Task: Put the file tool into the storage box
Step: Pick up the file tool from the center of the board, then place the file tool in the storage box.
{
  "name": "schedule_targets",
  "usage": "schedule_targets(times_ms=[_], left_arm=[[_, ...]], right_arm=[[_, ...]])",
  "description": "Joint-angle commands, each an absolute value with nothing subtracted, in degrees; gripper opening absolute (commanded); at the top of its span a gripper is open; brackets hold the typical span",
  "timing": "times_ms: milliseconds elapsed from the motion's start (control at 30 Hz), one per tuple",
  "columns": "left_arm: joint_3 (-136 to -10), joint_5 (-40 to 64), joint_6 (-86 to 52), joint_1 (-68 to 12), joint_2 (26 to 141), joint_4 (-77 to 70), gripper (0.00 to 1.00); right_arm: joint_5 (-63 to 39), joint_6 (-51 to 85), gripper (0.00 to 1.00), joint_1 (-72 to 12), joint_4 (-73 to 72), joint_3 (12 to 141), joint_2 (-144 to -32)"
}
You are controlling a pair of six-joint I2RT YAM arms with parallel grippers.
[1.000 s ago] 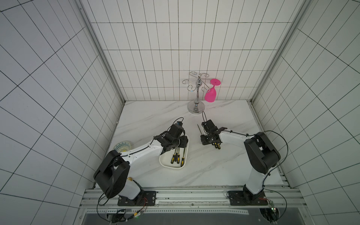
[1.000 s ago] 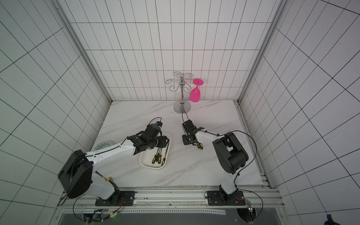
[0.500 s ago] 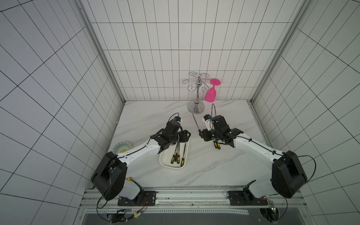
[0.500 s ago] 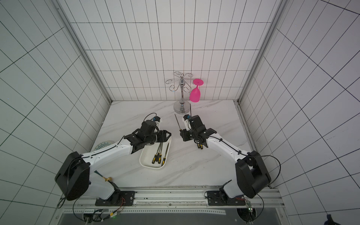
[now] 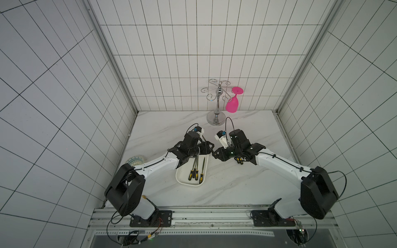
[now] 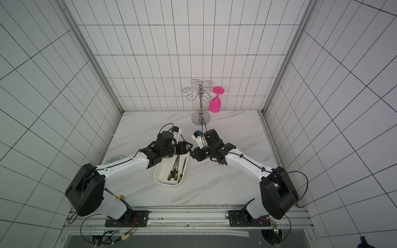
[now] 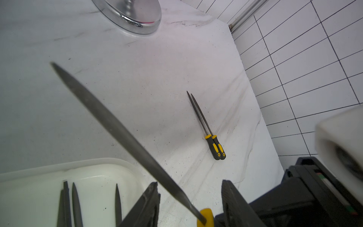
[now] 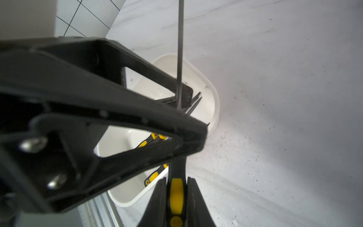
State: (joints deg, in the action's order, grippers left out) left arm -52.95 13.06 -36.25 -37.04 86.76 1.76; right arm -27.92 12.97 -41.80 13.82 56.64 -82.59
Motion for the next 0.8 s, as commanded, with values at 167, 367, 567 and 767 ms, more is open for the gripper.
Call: schedule_targets(times_ms=[167, 367, 567, 767], left_arm=[[-54.8, 16.3, -38.5, -35.5, 88.8, -2.6, 0.00], [-53.5, 17.7, -39.5, -35.0, 87.6, -3.1, 0.00], [-50.6, 14.4, -35.3, -35.0, 81.3, 4.8, 0.00], [-46.9, 4.2, -26.9, -35.1, 72.5, 23.6, 0.00]], right_arm=[[-28.9, 11.6, 0.02, -42.3, 14.2, 56.0, -79.0], [-28.4, 11.6, 0.14, -42.3, 14.4, 56.4, -79.2], [-24.3, 12.2, 0.49, -42.3, 14.7, 56.3, -78.4], [-22.8, 11.9, 0.50, -42.1, 14.2, 56.2, -79.2]])
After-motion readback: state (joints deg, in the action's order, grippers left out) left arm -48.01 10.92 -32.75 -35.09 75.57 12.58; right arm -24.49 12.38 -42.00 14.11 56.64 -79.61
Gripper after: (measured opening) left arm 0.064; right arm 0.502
